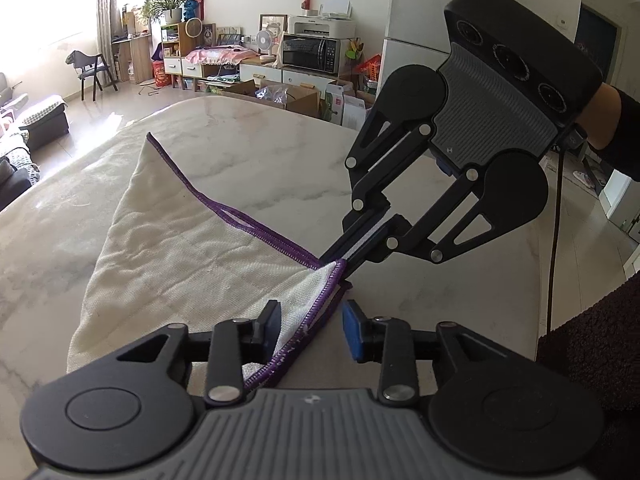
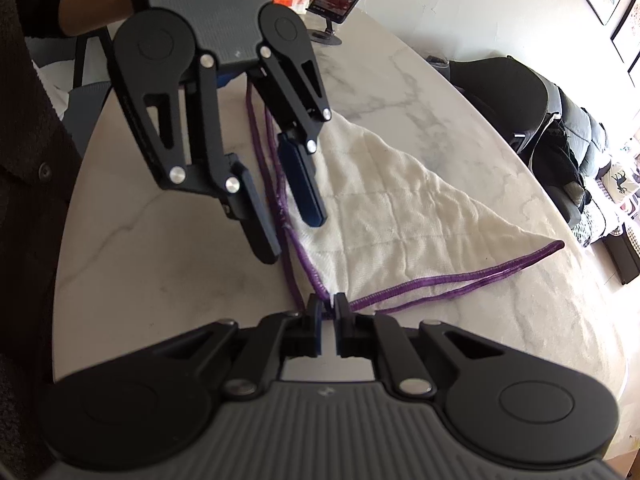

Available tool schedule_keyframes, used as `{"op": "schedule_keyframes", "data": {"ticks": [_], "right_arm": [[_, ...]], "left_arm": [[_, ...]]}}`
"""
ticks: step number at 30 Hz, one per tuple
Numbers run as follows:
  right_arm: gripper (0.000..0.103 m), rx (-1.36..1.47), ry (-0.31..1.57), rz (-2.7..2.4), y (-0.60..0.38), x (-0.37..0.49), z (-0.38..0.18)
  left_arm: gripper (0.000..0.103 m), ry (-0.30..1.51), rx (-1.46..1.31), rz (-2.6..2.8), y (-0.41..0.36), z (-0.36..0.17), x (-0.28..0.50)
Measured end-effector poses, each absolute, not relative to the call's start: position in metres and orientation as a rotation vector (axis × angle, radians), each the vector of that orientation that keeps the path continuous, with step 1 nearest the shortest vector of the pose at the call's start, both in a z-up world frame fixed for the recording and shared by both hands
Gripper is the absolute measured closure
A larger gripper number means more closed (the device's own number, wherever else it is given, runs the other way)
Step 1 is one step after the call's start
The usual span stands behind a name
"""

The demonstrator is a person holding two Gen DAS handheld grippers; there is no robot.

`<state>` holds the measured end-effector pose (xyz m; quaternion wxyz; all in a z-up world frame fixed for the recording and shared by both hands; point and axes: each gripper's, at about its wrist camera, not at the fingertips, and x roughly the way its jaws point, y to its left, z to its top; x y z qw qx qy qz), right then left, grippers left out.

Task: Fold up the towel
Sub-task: 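Open the left gripper and release the folded corner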

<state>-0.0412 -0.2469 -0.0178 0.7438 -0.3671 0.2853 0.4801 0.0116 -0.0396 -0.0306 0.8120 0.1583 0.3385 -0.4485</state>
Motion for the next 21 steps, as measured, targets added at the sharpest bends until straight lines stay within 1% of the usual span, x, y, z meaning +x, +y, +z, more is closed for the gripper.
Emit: {"op": "schedule_keyframes", "data": {"ticks": [2,3,5,6,7,8,11,12,14,15,16,17,18,19,21], "right_arm": [[0.093,-0.814,0.629,1.057,-0.247,-0.043,-0.018],[0.091,-0.815,0.639,1.061,-0.247,-0.043,-0.017],[0.072,-0.81,0.661,1.063,-0.247,-0.044,-0.014],[0.049,-0.805,0.675,1.064,-0.249,-0.044,-0.013],[0.035,-0.795,0.674,1.064,-0.25,-0.044,-0.01],[0.033,-0.785,0.67,1.066,-0.25,-0.044,-0.008],[0.034,-0.752,0.656,1.069,-0.253,-0.045,-0.001],[0.035,-0.742,0.652,1.07,-0.254,-0.045,0.001],[0.042,-0.704,0.67,1.07,-0.251,-0.041,0.004],[0.052,-0.684,0.681,1.07,-0.249,-0.039,0.005],[0.066,-0.664,0.692,1.069,-0.247,-0.036,0.006],[0.071,-0.655,0.7,1.073,-0.245,-0.036,0.005],[0.079,-0.654,0.709,1.084,-0.24,-0.036,0.003],[0.083,-0.655,0.717,1.089,-0.236,-0.036,0.001],[0.083,-0.657,0.73,1.093,-0.228,-0.034,-0.002]], "left_arm": [[0.067,0.721,0.321,-0.965,-0.038,-0.03,0.013],[0.067,0.721,0.319,-0.966,-0.037,-0.03,0.014],[0.067,0.725,0.32,-0.961,-0.035,-0.03,0.017],[0.067,0.727,0.32,-0.958,-0.034,-0.03,0.018],[0.067,0.732,0.317,-0.951,-0.032,-0.031,0.02],[0.067,0.732,0.311,-0.945,-0.03,-0.031,0.021],[0.067,0.729,0.294,-0.925,-0.022,-0.03,0.025],[0.067,0.726,0.293,-0.917,-0.02,-0.029,0.026],[0.067,0.717,0.298,-0.899,-0.018,-0.028,0.025],[0.067,0.712,0.307,-0.884,-0.015,-0.026,0.026],[0.067,0.707,0.317,-0.868,-0.013,-0.025,0.027],[0.067,0.702,0.326,-0.853,-0.01,-0.023,0.027],[0.067,0.701,0.332,-0.837,-0.007,-0.022,0.028],[0.067,0.701,0.337,-0.821,-0.003,-0.02,0.029],[0.067,0.705,0.339,-0.789,0.008,-0.018,0.031]]}}
